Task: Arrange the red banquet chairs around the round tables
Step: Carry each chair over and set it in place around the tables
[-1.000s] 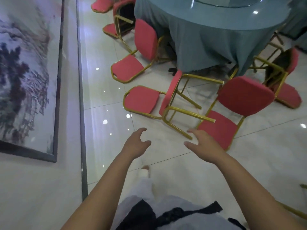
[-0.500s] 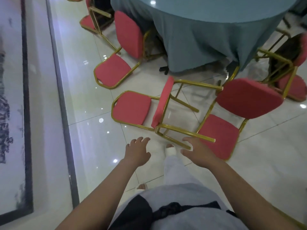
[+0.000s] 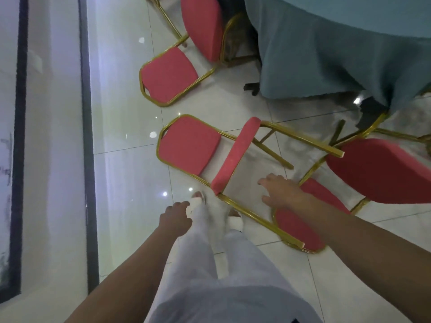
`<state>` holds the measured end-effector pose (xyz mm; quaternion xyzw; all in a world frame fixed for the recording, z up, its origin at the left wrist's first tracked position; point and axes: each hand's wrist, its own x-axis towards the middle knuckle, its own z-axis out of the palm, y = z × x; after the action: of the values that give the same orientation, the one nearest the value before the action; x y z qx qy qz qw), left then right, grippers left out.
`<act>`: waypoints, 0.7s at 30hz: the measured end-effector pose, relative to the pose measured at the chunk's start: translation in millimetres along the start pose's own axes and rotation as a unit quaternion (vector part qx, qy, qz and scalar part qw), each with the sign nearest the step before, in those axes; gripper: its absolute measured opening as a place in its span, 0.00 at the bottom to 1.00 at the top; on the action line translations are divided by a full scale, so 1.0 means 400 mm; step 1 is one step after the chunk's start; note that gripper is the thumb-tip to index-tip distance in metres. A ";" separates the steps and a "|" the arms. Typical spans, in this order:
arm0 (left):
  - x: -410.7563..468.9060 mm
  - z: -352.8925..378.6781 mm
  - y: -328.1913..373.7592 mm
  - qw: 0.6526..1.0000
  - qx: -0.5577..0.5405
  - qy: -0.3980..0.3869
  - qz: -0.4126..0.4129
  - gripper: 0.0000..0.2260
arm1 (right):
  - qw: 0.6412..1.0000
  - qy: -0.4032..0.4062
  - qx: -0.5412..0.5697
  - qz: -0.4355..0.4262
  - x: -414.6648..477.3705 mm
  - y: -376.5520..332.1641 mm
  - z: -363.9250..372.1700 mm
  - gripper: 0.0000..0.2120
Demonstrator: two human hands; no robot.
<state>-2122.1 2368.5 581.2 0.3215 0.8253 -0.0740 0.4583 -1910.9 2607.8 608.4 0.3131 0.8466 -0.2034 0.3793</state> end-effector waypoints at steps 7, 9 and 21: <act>0.325 0.005 0.073 0.996 -0.072 -0.046 -0.002 0.25 | 0.995 -0.002 -0.097 -0.008 0.316 0.064 -0.096 0.25; 0.428 0.017 0.095 0.983 -0.180 -0.038 -0.018 0.25 | 0.994 0.039 -0.105 0.006 0.434 0.081 -0.136 0.26; 0.780 0.209 0.065 0.790 -0.510 -0.113 -0.321 0.37 | 0.982 -0.045 -0.019 0.182 1.014 0.108 -0.245 0.45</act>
<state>-2163.8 2498.5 287.2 -0.2527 0.7414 0.1793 0.5952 -2141.2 2848.3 353.2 0.4453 0.7612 -0.1288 0.4535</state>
